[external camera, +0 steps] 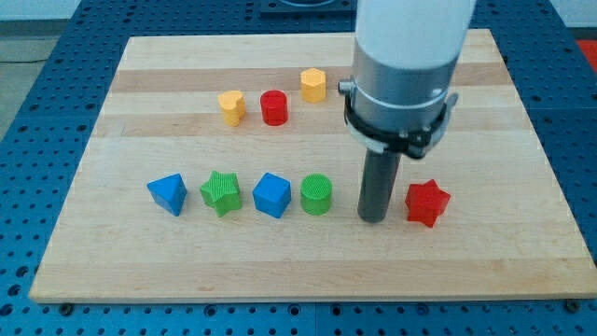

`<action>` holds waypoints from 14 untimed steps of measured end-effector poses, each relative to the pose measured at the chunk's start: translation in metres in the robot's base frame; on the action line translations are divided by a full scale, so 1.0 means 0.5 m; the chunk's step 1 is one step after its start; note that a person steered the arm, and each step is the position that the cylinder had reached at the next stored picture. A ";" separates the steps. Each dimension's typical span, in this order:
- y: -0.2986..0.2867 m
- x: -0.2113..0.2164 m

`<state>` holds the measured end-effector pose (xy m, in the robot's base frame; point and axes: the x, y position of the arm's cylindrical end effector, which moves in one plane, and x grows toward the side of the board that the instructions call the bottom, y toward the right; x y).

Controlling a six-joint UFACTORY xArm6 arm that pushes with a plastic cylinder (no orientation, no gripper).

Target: Place the green circle right side

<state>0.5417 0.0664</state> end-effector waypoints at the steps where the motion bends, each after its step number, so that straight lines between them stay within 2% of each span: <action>1: -0.065 0.048; 2: -0.138 0.050; 4: -0.149 -0.040; 8: -0.195 -0.148; 9: -0.186 -0.156; 11: -0.083 -0.152; 13: -0.107 -0.083; 14: -0.113 -0.105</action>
<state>0.4894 0.0100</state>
